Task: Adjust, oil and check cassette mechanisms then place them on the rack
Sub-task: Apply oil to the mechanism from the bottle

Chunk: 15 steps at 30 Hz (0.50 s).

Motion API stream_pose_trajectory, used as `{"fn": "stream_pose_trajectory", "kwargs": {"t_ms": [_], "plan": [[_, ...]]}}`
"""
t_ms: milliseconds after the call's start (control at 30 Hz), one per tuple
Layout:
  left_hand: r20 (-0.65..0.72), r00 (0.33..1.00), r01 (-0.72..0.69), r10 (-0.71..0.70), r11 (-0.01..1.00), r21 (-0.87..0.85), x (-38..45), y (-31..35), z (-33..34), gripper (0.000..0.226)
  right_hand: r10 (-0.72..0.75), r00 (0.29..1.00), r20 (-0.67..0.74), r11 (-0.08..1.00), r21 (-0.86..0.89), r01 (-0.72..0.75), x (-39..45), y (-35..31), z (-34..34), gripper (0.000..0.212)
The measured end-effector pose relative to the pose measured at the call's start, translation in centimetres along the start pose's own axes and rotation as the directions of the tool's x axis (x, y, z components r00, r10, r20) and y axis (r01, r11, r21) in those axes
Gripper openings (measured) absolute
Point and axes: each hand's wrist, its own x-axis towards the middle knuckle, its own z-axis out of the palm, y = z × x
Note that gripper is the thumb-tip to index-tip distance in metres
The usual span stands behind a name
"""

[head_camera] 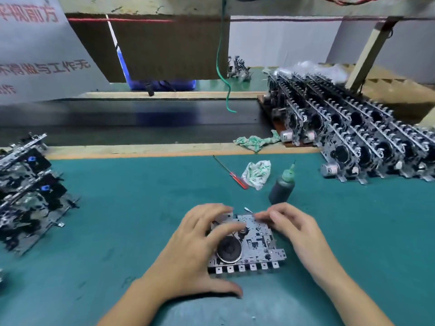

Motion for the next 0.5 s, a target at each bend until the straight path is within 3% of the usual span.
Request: {"fn": "stream_pose_trajectory", "kwargs": {"t_ms": [133, 267, 400, 500], "plan": [[0.266, 0.949, 0.237, -0.171, 0.942, -0.239, -0.4, -0.9, -0.3, 0.115, -0.011, 1.0, -0.015, 1.0, -0.014, 0.011, 0.1, 0.2, 0.1, 0.031], [0.296, 0.938, 0.271, -0.179, 0.913, -0.305, -0.2, -1.2, -0.4, 0.106, -0.023, 0.999, -0.023, 0.998, -0.056, 0.022, 0.0, 0.2, 0.2, 0.015], [0.313, 0.932, 0.295, -0.182, 0.882, -0.367, -0.2, -1.2, -0.2, 0.104, -0.034, 0.999, -0.031, 0.995, -0.095, 0.031, 0.0, 0.0, 0.3, 0.025], [0.314, 0.93, 0.306, -0.19, 0.872, -0.382, -0.1, -1.2, -0.3, 0.104, -0.039, 0.999, -0.019, 0.991, -0.13, 0.037, 0.0, 0.1, 0.3, 0.013]]}}
